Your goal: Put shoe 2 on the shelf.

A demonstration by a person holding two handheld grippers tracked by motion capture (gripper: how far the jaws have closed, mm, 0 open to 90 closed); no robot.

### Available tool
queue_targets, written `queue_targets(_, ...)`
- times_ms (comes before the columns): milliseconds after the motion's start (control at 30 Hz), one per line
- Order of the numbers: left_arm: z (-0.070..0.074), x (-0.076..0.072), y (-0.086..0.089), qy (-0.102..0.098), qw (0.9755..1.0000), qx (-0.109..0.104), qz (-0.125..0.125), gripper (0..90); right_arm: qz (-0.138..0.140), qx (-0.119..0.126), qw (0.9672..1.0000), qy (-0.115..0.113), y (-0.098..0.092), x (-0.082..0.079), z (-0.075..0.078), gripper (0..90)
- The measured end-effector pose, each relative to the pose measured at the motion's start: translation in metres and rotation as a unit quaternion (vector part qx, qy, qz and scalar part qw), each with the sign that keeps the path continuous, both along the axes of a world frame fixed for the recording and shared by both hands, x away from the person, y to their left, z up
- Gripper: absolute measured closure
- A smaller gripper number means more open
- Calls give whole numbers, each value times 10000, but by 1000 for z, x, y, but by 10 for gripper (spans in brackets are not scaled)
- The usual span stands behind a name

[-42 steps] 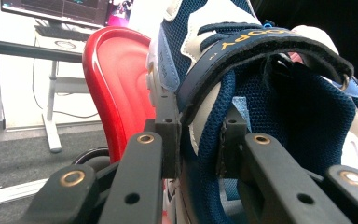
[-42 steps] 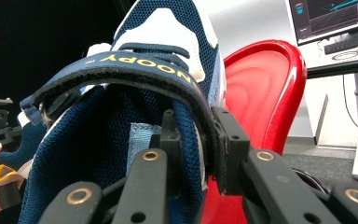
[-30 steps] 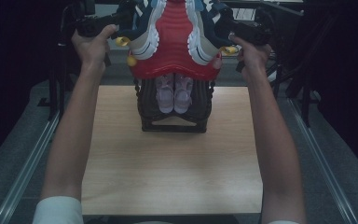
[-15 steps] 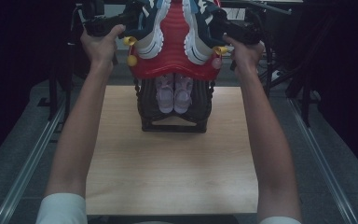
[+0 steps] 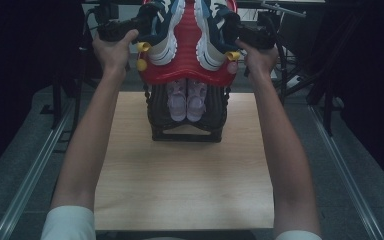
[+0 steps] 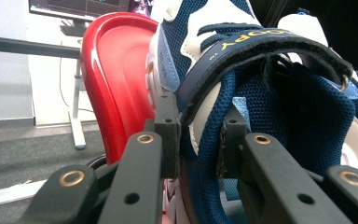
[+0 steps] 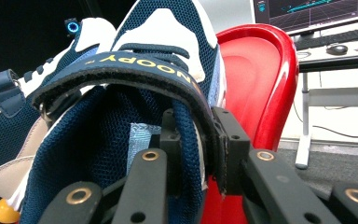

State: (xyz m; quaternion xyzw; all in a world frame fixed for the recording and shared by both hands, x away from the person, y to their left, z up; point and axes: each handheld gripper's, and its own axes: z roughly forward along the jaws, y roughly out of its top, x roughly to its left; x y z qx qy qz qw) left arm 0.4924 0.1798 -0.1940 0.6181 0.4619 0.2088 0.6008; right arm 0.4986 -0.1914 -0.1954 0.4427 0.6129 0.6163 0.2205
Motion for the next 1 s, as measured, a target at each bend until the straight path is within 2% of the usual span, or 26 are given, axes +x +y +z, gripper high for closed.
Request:
queue_targets(200,-2,1,-3,5,10000,16,-20,751,-30,-24,10000,-15,2,-1,0,759)
queue_targets(500,-5,2,-8,-17,10000,42,-13,745,-64,-251,9996,-136,12,-4,1,741)
queue_targets(733,-6,1,-11,-80,9999,79,-8,731,-149,-260,9994,-170,15,-5,1,718)
queue_targets(900,-8,1,-14,-3,9999,69,-139,675,-137,-295,9993,-209,18,-5,0,687)
queue_targets(1000,-10,3,-17,39,9996,90,-256,601,-62,-405,9988,-254,24,-6,0,620)
